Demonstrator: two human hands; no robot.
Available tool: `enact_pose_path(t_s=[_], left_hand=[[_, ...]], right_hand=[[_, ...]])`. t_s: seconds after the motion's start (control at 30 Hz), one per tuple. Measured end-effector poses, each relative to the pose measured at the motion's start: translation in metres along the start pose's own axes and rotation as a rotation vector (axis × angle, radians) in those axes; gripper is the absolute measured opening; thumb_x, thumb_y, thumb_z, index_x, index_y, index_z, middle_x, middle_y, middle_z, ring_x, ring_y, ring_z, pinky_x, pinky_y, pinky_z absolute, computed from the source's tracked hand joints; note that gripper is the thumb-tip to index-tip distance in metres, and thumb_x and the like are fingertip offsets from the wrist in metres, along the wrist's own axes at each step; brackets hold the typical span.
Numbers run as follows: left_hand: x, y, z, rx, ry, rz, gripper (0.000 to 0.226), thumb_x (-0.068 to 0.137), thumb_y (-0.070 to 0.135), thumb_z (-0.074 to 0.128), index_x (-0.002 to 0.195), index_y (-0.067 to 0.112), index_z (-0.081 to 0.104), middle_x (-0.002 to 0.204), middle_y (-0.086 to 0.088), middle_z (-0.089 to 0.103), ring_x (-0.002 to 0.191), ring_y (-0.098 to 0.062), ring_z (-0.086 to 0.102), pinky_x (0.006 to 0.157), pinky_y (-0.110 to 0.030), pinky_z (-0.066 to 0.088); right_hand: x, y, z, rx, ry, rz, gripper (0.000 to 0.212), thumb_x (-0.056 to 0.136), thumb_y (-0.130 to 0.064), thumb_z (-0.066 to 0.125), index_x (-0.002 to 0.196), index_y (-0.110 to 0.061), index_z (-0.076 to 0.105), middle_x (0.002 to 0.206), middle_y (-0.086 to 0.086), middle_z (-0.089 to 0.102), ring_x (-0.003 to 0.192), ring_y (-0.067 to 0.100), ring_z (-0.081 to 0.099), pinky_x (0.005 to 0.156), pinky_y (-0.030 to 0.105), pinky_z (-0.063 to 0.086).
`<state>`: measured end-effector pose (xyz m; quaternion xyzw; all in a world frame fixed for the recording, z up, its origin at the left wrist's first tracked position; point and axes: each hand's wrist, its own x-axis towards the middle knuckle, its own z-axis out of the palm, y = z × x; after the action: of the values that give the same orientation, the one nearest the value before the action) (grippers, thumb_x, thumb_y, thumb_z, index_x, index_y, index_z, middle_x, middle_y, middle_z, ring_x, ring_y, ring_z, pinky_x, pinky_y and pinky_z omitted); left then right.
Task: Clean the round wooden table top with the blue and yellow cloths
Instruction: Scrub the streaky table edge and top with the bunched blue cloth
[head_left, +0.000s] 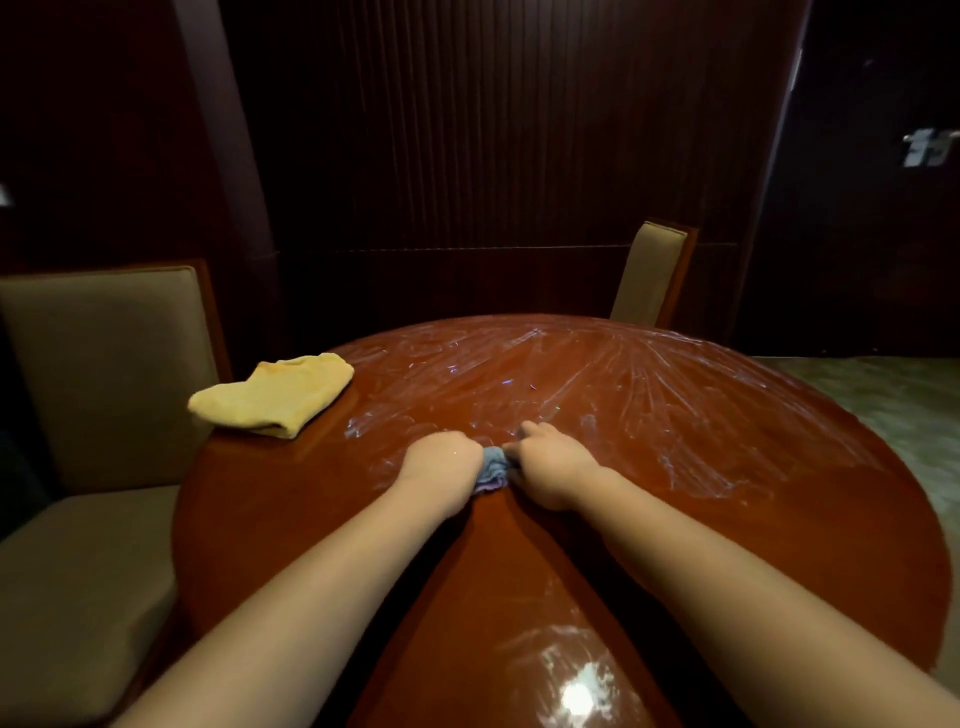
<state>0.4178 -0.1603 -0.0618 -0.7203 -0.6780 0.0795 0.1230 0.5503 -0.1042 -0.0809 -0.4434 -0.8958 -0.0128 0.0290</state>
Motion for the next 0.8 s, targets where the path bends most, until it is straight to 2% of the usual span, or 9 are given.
enact_pose_path(t_s=[0.2, 0.33, 0.43, 0.53, 0.7, 0.8], left_hand=[[-0.024, -0.017, 0.006, 0.058, -0.025, 0.173, 0.017, 0.089, 0.010, 0.051, 0.096, 0.005, 0.066, 0.103, -0.012, 0.059, 0.095, -0.033, 0.059, 0.067, -0.036, 0.045], [-0.011, -0.034, 0.010, -0.040, 0.001, 0.105, 0.016, 0.086, 0.011, 0.054, 0.092, 0.010, 0.068, 0.098, -0.009, 0.059, 0.088, -0.029, 0.057, 0.063, -0.034, 0.043], [-0.001, -0.030, 0.006, -0.070, 0.024, -0.015, 0.017, 0.087, 0.008, 0.051, 0.095, 0.008, 0.066, 0.105, -0.012, 0.061, 0.093, -0.032, 0.059, 0.065, -0.034, 0.042], [-0.002, -0.028, 0.006, -0.064, 0.012, -0.018, 0.018, 0.088, 0.008, 0.050, 0.098, 0.005, 0.065, 0.107, -0.014, 0.060, 0.098, -0.033, 0.059, 0.069, -0.035, 0.045], [-0.020, -0.046, 0.007, -0.128, -0.046, 0.125, 0.014, 0.084, 0.011, 0.056, 0.083, 0.008, 0.069, 0.077, -0.011, 0.059, 0.078, -0.033, 0.061, 0.064, -0.034, 0.048], [-0.025, -0.053, 0.023, -0.178, 0.005, 0.107, 0.015, 0.087, 0.014, 0.056, 0.088, 0.011, 0.070, 0.093, -0.007, 0.060, 0.088, -0.028, 0.058, 0.075, -0.036, 0.050]], right_hand=[[-0.038, -0.009, -0.003, -0.081, 0.008, -0.147, 0.028, 0.096, -0.036, 0.047, 0.107, -0.012, 0.056, 0.110, 0.011, 0.046, 0.108, 0.028, 0.044, 0.080, 0.036, 0.041], [-0.018, -0.012, -0.004, -0.051, 0.013, -0.080, 0.027, 0.097, -0.034, 0.046, 0.111, -0.014, 0.057, 0.113, 0.011, 0.046, 0.112, 0.029, 0.043, 0.081, 0.036, 0.041], [0.010, -0.017, 0.000, -0.014, 0.019, 0.006, 0.028, 0.098, -0.027, 0.045, 0.120, -0.014, 0.057, 0.118, 0.012, 0.044, 0.115, 0.032, 0.041, 0.087, 0.038, 0.041], [0.016, -0.019, 0.001, -0.005, 0.007, 0.024, 0.030, 0.098, -0.024, 0.043, 0.123, -0.014, 0.055, 0.121, 0.014, 0.043, 0.115, 0.033, 0.041, 0.091, 0.039, 0.040], [-0.019, -0.029, -0.004, -0.054, -0.038, -0.132, 0.028, 0.098, -0.031, 0.045, 0.113, -0.011, 0.055, 0.116, 0.014, 0.044, 0.109, 0.031, 0.043, 0.088, 0.039, 0.042], [-0.023, -0.030, -0.002, -0.061, -0.019, -0.150, 0.027, 0.098, -0.031, 0.045, 0.112, -0.009, 0.052, 0.115, 0.013, 0.044, 0.108, 0.030, 0.041, 0.084, 0.040, 0.041]])
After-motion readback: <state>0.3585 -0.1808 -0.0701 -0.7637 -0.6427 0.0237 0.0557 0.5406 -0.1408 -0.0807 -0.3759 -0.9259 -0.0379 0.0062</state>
